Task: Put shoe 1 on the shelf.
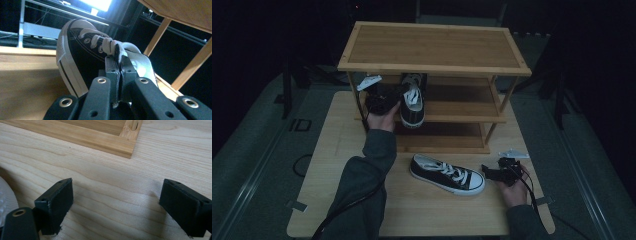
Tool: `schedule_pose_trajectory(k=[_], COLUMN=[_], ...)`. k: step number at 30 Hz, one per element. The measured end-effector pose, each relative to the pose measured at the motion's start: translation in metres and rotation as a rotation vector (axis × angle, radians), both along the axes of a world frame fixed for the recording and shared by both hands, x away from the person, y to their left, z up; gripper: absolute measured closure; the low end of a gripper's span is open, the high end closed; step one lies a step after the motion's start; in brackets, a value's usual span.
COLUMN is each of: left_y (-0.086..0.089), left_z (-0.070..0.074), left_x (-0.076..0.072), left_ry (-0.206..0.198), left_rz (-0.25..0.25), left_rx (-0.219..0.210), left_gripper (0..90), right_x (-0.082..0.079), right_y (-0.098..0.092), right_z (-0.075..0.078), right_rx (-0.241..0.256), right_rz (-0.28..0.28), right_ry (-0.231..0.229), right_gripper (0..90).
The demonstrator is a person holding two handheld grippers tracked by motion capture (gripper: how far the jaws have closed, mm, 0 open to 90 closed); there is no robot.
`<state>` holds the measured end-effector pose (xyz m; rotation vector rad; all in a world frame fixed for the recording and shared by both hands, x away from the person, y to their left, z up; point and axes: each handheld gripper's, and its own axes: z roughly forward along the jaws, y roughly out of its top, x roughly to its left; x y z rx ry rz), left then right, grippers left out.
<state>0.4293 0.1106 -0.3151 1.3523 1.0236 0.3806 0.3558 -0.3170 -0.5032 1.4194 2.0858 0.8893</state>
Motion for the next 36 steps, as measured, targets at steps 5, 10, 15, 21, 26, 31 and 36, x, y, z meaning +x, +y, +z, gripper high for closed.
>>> schedule_pose_trajectory(k=[5, 10, 15, 21, 26, 31, 36], left_y=[0.0, -0.008, -0.005, -0.003, 0.0, 0.005, 0.011], left_z=[0.0, -0.005, -0.014, -0.013, -0.017, -0.019, -0.018], left_x=[0.01, 0.023, 0.026, 0.011, -0.009, -0.027, -0.039], left_ry=[0.026, 0.067, 0.082, 0.059, 0.007, -0.02, -0.038], left_rz=[-0.01, 0.034, 0.043, 0.054, 0.052, 0.057, 0.062], left_rx=[0.033, -0.017, 0.007, 0.032, 0.001, 0.0, 0.007], left_gripper=[88.1, 88.1, 78.2, 67.6, 64.9, 62.2, 62.0], right_x=[0.0, 0.0, 0.0, 0.0, 0.0, 0.0, 0.0], right_y=[0.0, 0.0, 0.0, 0.0, 0.0, 0.0, 0.0], right_z=[0.0, 0.0, 0.0, 0.0, 0.0, 0.0, 0.0], right_rx=[0.0, 0.0, 0.001, 0.001, 0.0, 0.0, 0.001], right_rz=[0.0, 0.0, -0.001, 0.0, 0.0, 0.0, 0.0], right_ry=[0.0, 0.0, 0.002, 0.0, 0.001, 0.0, 0.0], right_gripper=[11.3, 11.3, 11.3, 11.3, 11.4, 11.3, 11.4])
